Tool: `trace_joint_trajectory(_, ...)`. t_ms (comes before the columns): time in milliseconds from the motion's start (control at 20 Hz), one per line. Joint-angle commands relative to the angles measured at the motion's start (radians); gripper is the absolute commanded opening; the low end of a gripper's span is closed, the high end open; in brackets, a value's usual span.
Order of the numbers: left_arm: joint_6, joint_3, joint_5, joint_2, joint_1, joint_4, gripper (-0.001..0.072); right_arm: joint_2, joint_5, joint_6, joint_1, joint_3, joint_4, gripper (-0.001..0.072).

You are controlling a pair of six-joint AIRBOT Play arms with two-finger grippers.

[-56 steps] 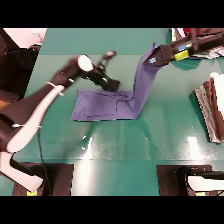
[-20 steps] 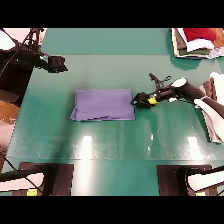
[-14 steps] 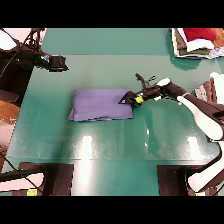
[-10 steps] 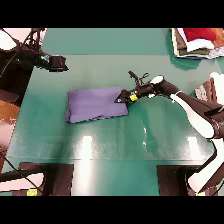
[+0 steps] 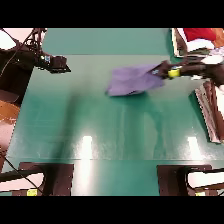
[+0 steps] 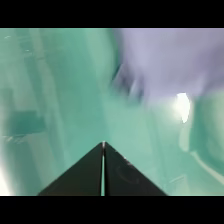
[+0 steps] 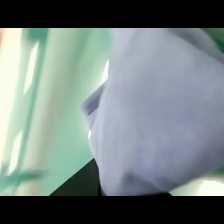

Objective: Fold the shirts.

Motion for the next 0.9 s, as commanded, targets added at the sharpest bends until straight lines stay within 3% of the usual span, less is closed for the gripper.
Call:
trace_joint_trajectory(0, 0.0, 0.0, 0.013, 0.0, -0.011, -0.048, 0.0026, 0.118, -0.006, 0.02, -0.224, -0.001, -0.119, 0.0014)
trace_joint_trajectory(350, 0.001, 0.0, 0.087, 0.0, -0.132, -0.045, 0.0026, 0.084, -0.084, 0.02, -0.528, 0.182, -0.177, 0.0014)
trace_joint_trajectory(850, 0.001, 0.0, 0.087, 0.0, -0.178, -0.037, 0.0026, -0.149, -0.072, 0.018, -0.575, 0.642, -0.167, 0.0014)
